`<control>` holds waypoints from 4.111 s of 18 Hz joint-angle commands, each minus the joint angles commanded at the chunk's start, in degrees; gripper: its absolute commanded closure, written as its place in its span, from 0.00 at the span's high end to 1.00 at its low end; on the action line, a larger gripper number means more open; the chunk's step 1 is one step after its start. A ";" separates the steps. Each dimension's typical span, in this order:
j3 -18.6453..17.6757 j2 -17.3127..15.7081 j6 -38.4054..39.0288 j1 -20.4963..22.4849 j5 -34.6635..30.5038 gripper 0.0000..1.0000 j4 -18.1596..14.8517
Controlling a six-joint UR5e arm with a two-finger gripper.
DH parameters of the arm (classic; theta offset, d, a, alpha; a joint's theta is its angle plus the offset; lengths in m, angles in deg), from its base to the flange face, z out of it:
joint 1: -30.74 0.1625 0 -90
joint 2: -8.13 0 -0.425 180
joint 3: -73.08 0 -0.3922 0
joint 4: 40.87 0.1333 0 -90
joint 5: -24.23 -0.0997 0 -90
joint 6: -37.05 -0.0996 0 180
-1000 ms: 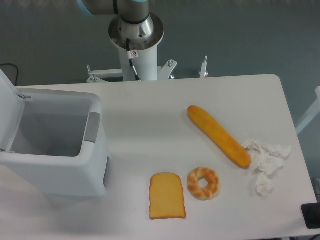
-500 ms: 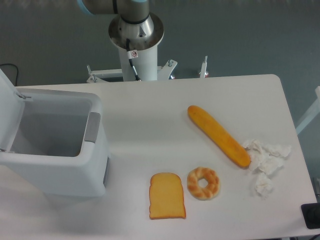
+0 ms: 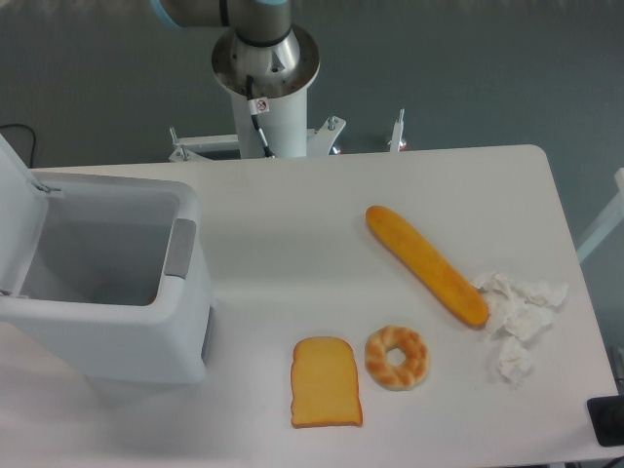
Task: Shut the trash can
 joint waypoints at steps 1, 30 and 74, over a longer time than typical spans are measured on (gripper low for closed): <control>-0.09 0.09 0.00 0.09 -0.09 1.00 0.00; -3.16 -0.53 -1.23 5.18 -15.46 1.00 0.00; -8.08 0.00 -15.65 12.22 -25.49 1.00 -0.18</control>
